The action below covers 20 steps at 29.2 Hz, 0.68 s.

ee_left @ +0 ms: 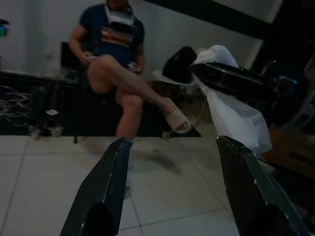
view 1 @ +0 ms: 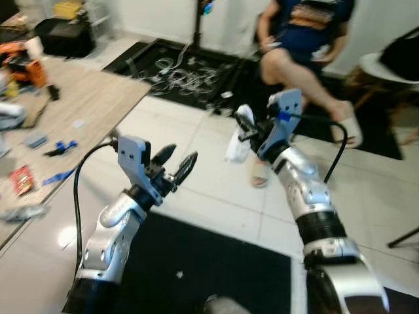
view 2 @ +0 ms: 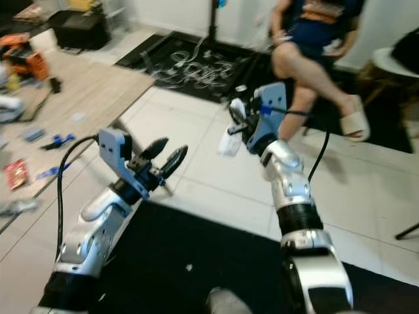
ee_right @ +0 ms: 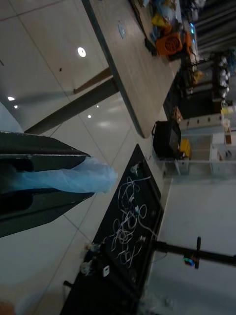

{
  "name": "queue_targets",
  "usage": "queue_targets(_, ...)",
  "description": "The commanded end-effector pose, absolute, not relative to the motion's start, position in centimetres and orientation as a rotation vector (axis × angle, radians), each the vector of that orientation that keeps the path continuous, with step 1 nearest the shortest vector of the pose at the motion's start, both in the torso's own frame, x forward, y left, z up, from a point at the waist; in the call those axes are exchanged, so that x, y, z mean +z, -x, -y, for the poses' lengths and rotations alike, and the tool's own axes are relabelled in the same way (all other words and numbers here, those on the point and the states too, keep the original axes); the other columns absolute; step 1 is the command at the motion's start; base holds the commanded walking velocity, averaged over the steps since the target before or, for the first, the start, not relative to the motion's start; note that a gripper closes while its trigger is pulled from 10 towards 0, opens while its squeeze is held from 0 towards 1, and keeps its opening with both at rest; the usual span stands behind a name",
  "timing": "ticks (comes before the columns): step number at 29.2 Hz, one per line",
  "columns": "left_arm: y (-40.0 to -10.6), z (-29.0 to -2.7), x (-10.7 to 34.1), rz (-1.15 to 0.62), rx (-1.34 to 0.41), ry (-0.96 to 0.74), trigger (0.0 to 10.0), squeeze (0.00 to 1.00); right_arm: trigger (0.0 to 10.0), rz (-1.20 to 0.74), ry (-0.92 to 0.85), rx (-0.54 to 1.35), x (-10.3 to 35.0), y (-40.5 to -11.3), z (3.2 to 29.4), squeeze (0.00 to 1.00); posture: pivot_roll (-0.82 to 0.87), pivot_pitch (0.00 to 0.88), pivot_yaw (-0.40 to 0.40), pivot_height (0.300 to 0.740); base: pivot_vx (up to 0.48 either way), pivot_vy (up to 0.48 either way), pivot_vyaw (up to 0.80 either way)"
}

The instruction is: Picking trash to rubbish bin

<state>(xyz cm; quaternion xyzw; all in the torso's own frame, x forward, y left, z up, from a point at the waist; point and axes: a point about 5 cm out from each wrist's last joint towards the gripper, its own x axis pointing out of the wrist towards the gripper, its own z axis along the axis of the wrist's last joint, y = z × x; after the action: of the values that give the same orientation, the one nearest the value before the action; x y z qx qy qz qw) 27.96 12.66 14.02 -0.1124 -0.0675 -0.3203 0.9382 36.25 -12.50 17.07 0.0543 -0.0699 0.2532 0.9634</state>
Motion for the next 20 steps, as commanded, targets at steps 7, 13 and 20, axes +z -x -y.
queue_targets(7, -27.86, -12.66, 13.98, 0.133, -0.662, 0.228, 10.0, 0.00, 10.0, 0.140, -0.103, 0.511, 17.00, -36.19, 12.55, 0.00, -0.07, 0.000, -0.029, 0.740, 0.000, 0.000, -0.80)
queue_targets(13, -27.86, -12.58, 14.01, 0.134, -0.665, 0.230, 10.0, 0.00, 10.0, 0.139, -0.100, 0.512, 17.01, -36.18, 12.58, 0.00, -0.07, 0.000, -0.030, 0.740, 0.000, 0.000, -0.80)
queue_targets(20, -27.87, -12.57, 13.99, 0.133, -0.670, 0.231, 10.0, 0.00, 10.0, 0.139, -0.099, 0.513, 16.99, -36.17, 12.53, 0.00, -0.06, 0.000, -0.033, 0.740, 0.000, 0.000, -0.80)
